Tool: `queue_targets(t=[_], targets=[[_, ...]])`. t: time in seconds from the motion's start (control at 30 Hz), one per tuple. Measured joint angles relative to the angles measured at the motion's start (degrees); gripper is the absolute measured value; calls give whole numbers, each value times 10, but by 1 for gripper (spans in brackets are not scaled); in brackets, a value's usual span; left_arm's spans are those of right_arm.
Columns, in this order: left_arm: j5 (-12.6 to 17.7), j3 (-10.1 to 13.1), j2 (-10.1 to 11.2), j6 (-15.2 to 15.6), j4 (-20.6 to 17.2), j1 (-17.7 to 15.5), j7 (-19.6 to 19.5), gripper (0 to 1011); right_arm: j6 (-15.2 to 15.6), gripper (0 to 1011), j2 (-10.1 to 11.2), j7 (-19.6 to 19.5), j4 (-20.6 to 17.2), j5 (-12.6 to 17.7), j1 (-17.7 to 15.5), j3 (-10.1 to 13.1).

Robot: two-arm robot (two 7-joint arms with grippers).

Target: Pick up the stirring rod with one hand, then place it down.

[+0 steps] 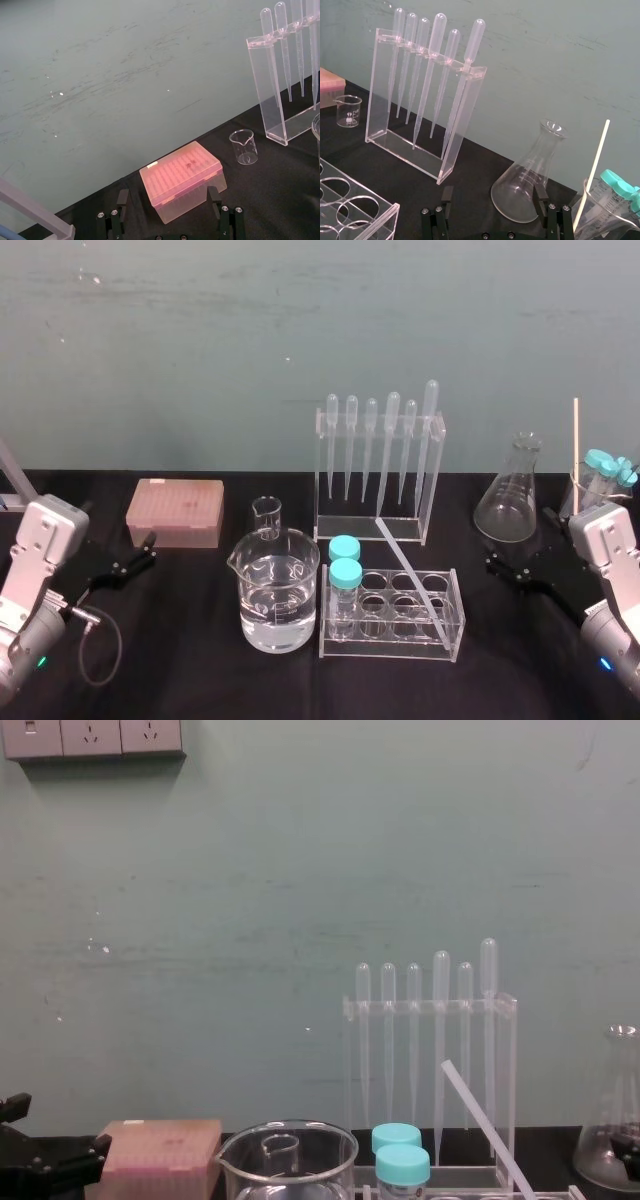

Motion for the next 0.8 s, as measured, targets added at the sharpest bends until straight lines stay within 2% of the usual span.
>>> queue_targets(t=[0.8], targets=[[0, 0, 0, 0, 0, 0, 0, 1000, 0, 1000, 0, 0, 0, 0, 0, 0]])
